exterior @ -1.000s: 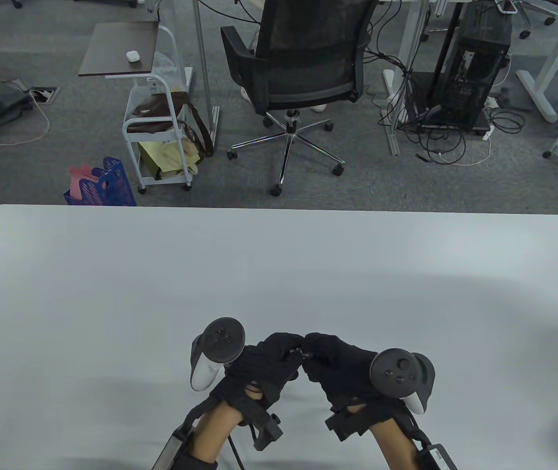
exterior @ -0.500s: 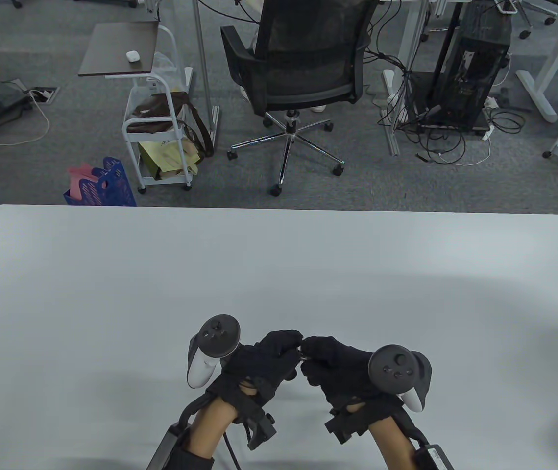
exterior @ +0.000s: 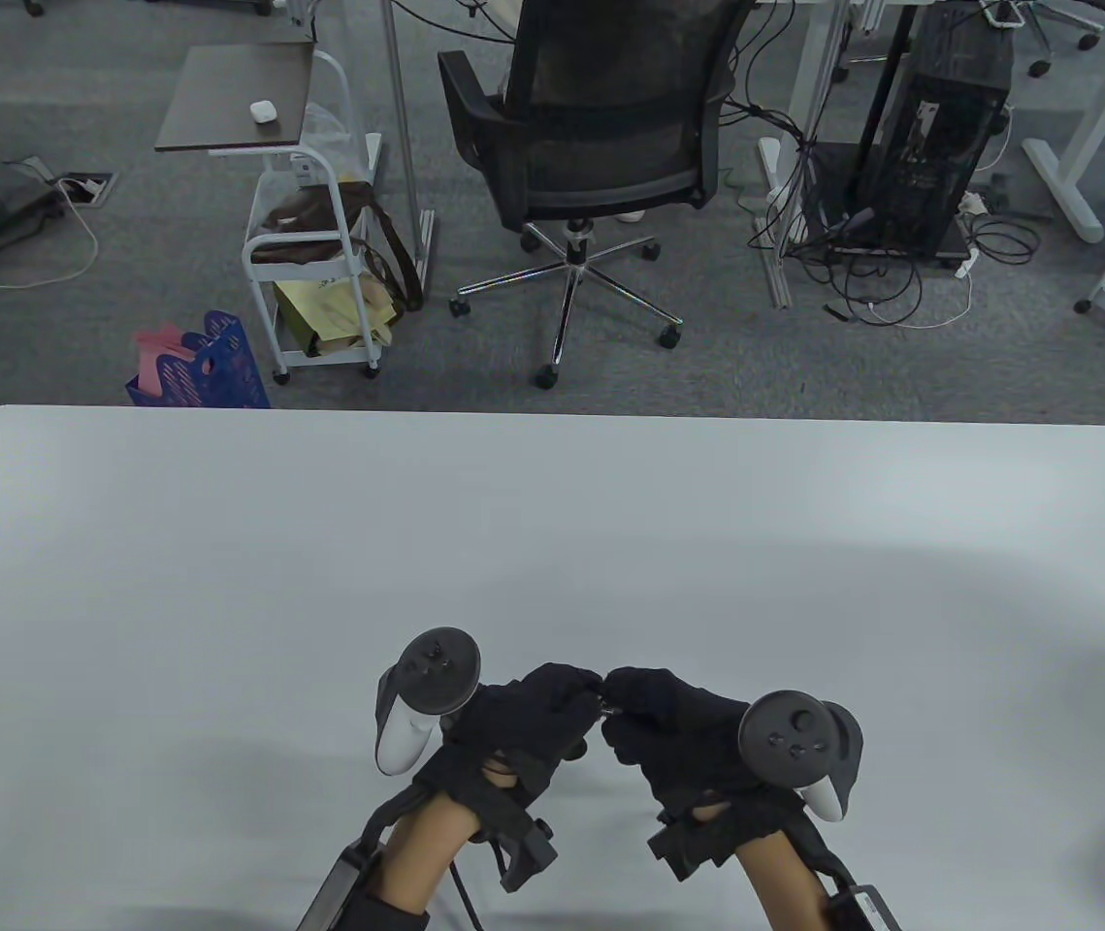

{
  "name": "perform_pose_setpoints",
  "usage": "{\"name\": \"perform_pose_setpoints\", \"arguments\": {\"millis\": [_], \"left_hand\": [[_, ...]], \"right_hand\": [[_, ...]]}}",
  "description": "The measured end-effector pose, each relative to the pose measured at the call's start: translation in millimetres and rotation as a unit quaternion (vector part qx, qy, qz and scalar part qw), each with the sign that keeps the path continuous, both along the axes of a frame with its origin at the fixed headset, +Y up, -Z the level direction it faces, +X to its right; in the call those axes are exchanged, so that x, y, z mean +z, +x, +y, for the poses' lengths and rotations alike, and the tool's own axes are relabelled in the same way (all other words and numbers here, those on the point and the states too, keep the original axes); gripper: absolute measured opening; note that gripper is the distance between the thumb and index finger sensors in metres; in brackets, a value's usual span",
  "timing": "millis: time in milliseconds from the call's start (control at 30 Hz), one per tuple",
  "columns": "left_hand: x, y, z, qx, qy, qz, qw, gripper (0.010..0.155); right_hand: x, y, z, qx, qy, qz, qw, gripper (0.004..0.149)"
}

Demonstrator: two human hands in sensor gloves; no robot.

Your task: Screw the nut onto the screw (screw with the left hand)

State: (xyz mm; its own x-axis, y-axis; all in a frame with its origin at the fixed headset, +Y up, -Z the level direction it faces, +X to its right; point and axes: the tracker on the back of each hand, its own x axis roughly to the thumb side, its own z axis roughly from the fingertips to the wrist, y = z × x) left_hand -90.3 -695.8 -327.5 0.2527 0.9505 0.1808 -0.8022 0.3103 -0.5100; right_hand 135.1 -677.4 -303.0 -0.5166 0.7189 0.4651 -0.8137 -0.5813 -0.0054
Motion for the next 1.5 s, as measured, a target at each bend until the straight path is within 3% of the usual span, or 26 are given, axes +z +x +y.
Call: {"name": "perform_pose_setpoints", "arguments": {"millis": [167,267,400,500,633,700,900,1033,1133,1300,1500], "left_hand": [[-2.3,3.1,-0.4,0.002,-0.012,-0.032,0.999,0.056],[-1.2,1.7,-2.7,0.019,-0.024,-0.024,0.999,0.069],[0.5,2.3,1.3,0.004,0.006,0.009,1.000,0.060],[1.2,2.5,3.4,-0.005,-0.001,-0.009,1.000,0.057],[2.0,-0.9,1.0,0.004,-0.009,-0.002,1.000,0.069],[1.3,-1.5,1.9,-0.003,-0.006,0.013,1.000,0.066],[3.0,0.9,7.8,-0.020,0.003,-0.017,1.000,0.056],[3.0,-0.7,4.5,0.003,-0.005,-0.014,1.000,0.069],[2.1,-1.4,2.3,-0.009,-0.002,0.005,1.000,0.065],[2.7,2.2,4.2,-0.024,0.004,-0.016,1.000,0.055],[2.2,-1.1,2.2,0.004,0.002,-0.004,1.000,0.065]], "right_hand": [[-1.7,0.8,-0.5,0.000,-0.008,0.006,1.000,0.046],[-1.4,1.5,0.5,-0.006,-0.006,0.005,1.000,0.046],[1.0,-0.5,1.6,0.001,0.001,0.008,1.000,0.046],[0.7,-0.9,2.1,0.005,0.003,0.009,1.000,0.046],[0.4,0.1,2.7,0.004,0.007,0.005,1.000,0.046],[0.4,0.0,2.7,0.001,0.007,0.005,1.000,0.046],[1.4,-0.9,3.2,0.001,0.012,0.003,1.000,0.046],[0.5,1.7,2.8,-0.005,0.011,-0.001,1.000,0.046],[0.5,1.9,2.4,-0.006,0.009,-0.002,1.000,0.046],[1.0,0.9,1.4,0.002,0.008,0.001,1.000,0.046],[2.0,0.5,3.4,0.000,0.013,0.002,1.000,0.046]]}}
